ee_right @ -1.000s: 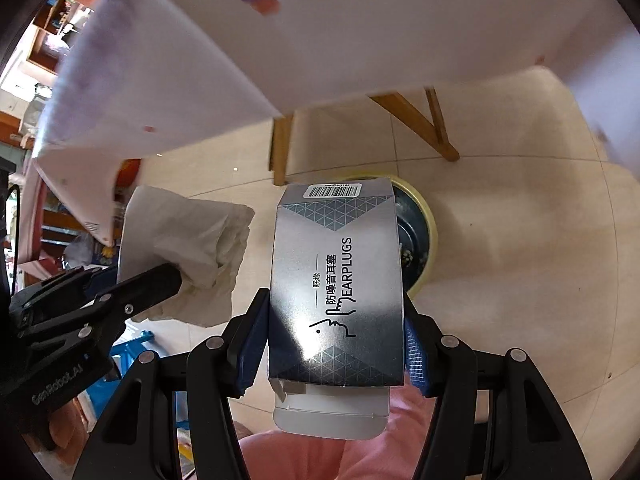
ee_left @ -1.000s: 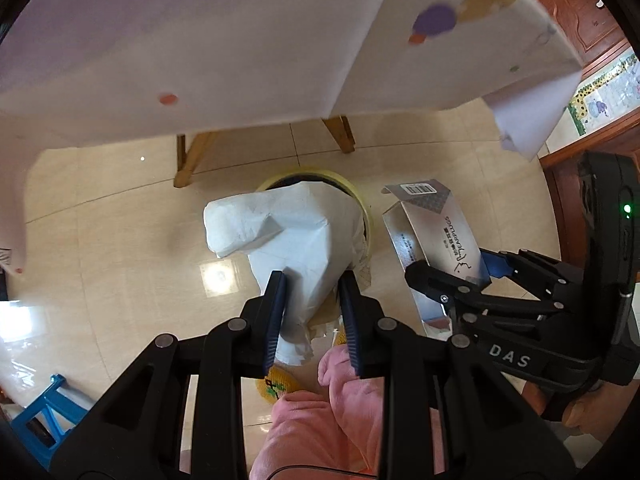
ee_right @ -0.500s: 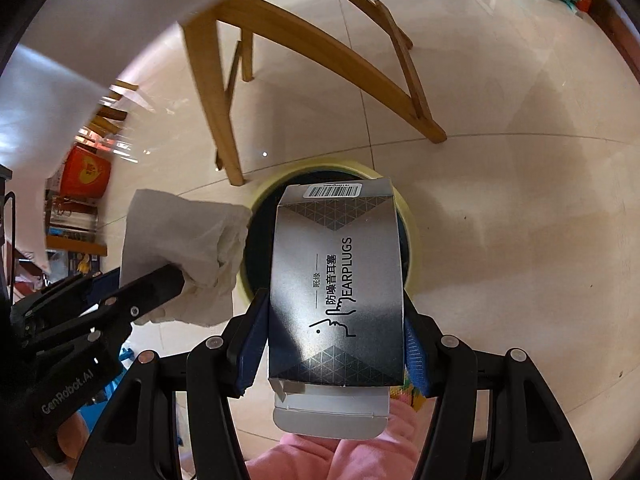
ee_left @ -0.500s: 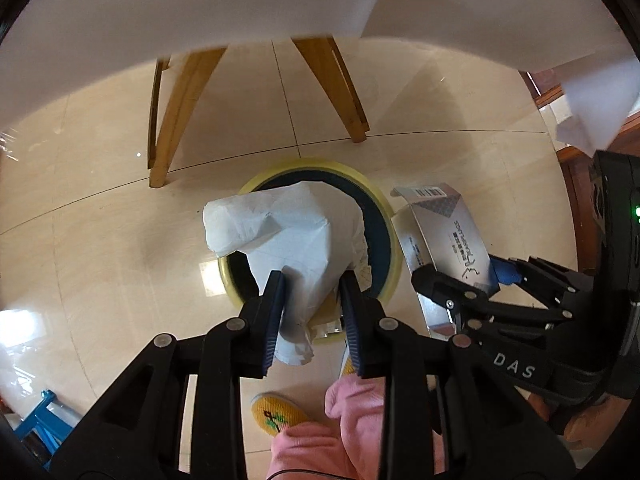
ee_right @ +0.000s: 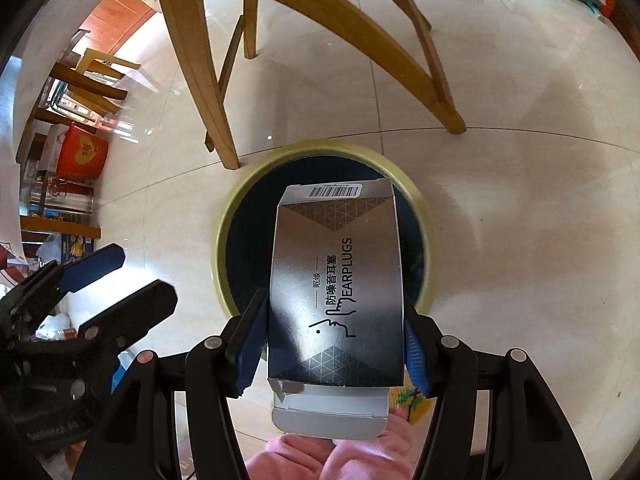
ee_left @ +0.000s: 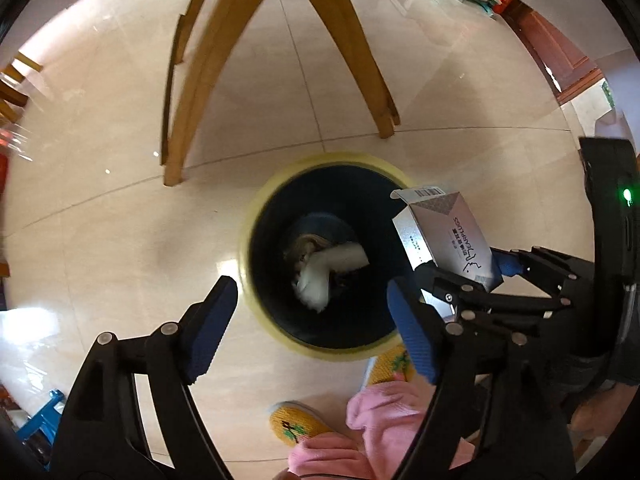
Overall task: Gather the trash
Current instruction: 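Open the left tool to drop the tissue while the right tool releases the box into the bin, then move both tools back toward the table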
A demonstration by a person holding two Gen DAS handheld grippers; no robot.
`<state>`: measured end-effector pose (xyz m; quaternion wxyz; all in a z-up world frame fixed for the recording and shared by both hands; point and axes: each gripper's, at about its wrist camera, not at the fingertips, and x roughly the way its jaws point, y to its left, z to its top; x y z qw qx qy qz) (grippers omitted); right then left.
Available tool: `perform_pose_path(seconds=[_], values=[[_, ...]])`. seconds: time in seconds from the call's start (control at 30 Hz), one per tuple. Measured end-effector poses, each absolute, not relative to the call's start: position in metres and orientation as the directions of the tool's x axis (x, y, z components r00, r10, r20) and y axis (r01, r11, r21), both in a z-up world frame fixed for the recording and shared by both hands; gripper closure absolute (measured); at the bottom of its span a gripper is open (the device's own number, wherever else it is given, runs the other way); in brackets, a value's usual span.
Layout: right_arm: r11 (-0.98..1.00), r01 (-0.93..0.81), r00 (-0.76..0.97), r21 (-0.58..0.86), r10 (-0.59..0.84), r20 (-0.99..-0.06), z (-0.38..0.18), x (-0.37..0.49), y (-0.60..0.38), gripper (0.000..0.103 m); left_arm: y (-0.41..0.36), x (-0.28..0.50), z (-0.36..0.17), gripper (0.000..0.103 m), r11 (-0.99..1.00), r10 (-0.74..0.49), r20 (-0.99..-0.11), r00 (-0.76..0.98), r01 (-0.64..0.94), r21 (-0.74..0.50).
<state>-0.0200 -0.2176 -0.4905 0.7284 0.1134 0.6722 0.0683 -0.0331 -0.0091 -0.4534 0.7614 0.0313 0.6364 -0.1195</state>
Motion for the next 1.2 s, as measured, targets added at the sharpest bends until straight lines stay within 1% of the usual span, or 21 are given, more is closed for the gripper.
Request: perform_pose_path(seconds=[0.13,0.17,0.23,0.4,0.57,0.8,1.0,1.13,1.2], values=[[0.961,0.045,0.101,0.274,0.269,-0.958,-0.494,-0.014,-0.208,0.042,0.001,-0.037,-0.444,0.028,0.975,-0.127,-0.975,0.183,0.205,-0.089],[0.961,0.041,0.107,0.273,0.268,-0.957,-0.493,-0.014,-0.205,0.040,0.005,-0.037,-0.443,0.028,0.976,-0.128,-0.973,0.189,0.200,-0.090],[0.961,0.039,0.120,0.275,0.269,-0.956,-0.488,-0.014,-0.200,0.030,0.010,-0.039,-0.435,0.028,0.978,-0.126,-0.970,0.210,0.189,-0.086],[0.957,0.054,0.142,0.285,0.276,-0.951,-0.474,-0.016,-0.198,0.029,0.017,-0.046,-0.410,0.028,0.982,-0.115,-0.966,0.232,0.174,-0.076],[0.954,0.068,0.162,0.293,0.279,-0.947,-0.442,-0.024,-0.199,0.029,0.021,-0.053,-0.376,0.028,0.985,-0.116,-0.963,0.242,0.156,-0.079],[0.951,0.078,0.195,0.301,0.281,-0.940,-0.365,-0.040,-0.203,0.029,0.028,-0.067,-0.297,0.028,0.988,-0.123,-0.951,0.284,0.120,-0.092],[0.959,0.066,0.267,0.275,0.248,-0.931,-0.270,-0.058,-0.208,0.029,0.030,-0.083,-0.213,0.028,0.987,-0.150,-0.935,0.321,0.105,-0.123],[0.956,0.046,0.362,0.289,0.253,-0.897,-0.195,-0.067,-0.212,0.029,0.030,-0.093,-0.156,0.028,0.985,-0.164,-0.922,0.351,0.109,-0.134],[0.963,0.031,0.407,0.269,0.234,-0.883,-0.162,-0.071,-0.211,0.029,0.031,-0.098,-0.129,0.028,0.983,-0.177,-0.913,0.367,0.107,-0.147]])
